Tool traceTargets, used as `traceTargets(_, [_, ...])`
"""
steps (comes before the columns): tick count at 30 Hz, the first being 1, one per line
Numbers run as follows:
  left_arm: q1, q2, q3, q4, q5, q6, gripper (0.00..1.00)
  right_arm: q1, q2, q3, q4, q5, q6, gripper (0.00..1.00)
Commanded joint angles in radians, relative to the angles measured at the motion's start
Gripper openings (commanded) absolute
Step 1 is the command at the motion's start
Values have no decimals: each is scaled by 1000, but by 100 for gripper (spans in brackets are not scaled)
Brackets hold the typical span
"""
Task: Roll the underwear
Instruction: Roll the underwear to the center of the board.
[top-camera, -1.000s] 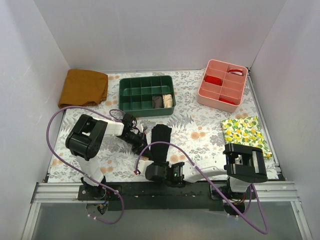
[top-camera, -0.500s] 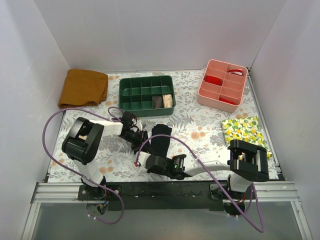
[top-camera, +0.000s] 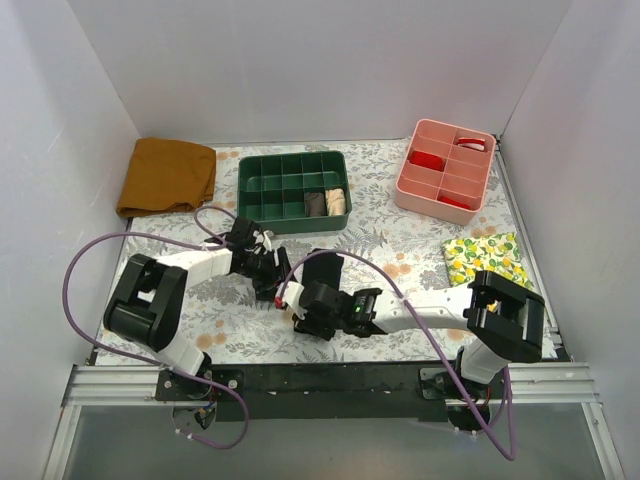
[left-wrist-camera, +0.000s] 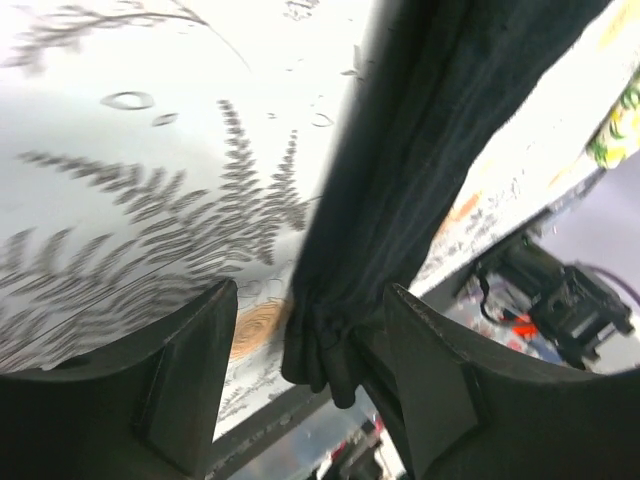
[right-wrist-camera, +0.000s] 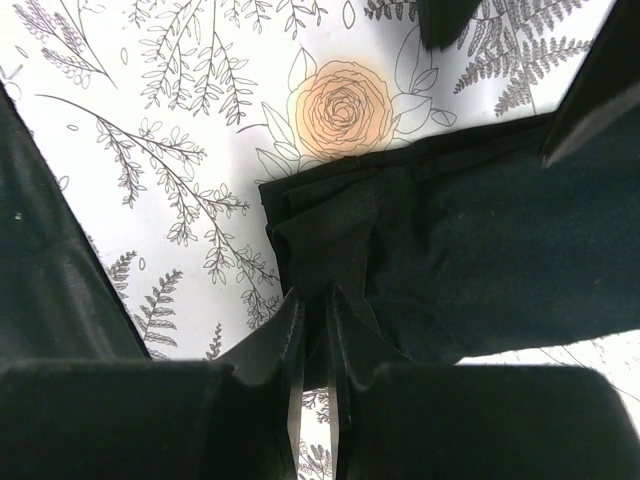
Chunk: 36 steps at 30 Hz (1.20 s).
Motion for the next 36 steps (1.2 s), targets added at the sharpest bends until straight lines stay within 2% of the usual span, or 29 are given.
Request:
traceTargets(1, [17,-91,-48,19,-165,-52,60,-59,-16,39,2,-189,51,13])
traceTargets(8, [17,-252,-154,84,-185,-124,60,-159,-2,32,22,-365,94,13])
traceTargets(21, [5,-541,-403,308,-66,-239,56,-363,130,144,-65,-721,88,13])
traceTargets(29, [-26,-566,-433,346,-91,-231,59,-461,219,221,-148,-884,65,13])
traceTargets(36, [-110,-524,-436,427,-146,-230,60,-489,311,262,-188,-947,83,13])
